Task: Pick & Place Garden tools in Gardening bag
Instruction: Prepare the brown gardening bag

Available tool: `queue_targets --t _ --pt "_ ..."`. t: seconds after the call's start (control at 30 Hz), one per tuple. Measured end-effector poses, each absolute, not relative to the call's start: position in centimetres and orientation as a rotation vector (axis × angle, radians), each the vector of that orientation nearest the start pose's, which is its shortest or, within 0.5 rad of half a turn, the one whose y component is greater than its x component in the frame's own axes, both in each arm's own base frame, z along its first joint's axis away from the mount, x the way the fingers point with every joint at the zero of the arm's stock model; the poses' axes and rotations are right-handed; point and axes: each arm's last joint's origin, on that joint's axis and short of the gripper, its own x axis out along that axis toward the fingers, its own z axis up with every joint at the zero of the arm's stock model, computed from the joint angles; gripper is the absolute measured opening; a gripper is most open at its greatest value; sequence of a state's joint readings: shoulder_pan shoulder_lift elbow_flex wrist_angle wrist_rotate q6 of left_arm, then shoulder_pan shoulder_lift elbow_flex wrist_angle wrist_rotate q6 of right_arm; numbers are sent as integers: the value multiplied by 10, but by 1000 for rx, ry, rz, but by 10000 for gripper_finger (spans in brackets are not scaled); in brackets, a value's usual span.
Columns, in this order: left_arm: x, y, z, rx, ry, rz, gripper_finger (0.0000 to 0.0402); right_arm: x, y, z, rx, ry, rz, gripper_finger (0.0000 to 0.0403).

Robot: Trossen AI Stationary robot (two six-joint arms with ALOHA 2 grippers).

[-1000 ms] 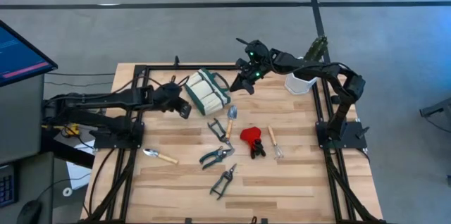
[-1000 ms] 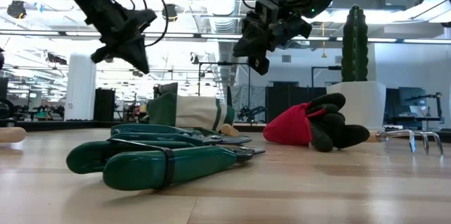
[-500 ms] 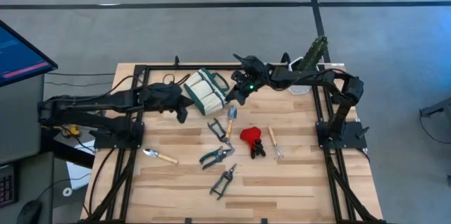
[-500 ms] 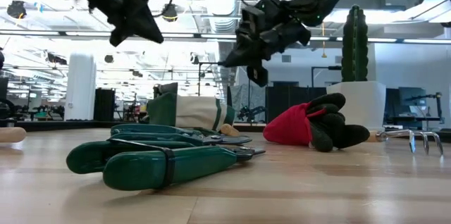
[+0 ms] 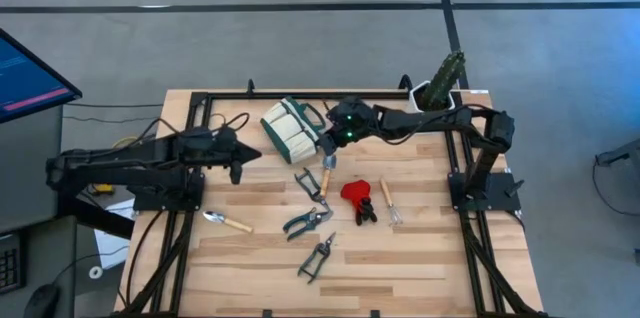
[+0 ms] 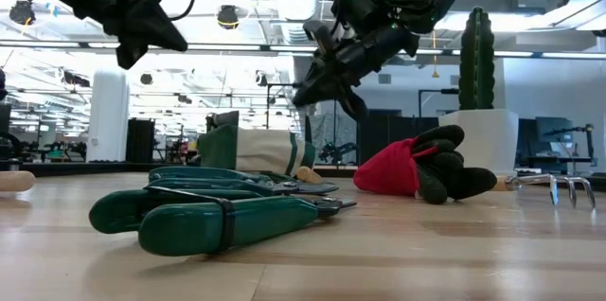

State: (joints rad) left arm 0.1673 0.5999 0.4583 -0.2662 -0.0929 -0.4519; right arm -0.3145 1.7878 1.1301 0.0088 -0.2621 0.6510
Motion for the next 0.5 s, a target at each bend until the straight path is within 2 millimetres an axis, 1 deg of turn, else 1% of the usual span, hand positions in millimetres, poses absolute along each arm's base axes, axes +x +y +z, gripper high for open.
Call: queue_targets --t 0.17,0.37,0.43,0.5 --pt "142 27 242 -454 309 338 2 364 -111 197 804 640 -293 76" --pt "142 27 242 -454 304 339 2 364 -112 197 754 631 -299 128" --pt "143 27 242 -455 306 339 2 368 -114 191 752 629 -296 139" --pt "143 27 242 -455 304 339 2 372 -114 179 774 654 -281 147"
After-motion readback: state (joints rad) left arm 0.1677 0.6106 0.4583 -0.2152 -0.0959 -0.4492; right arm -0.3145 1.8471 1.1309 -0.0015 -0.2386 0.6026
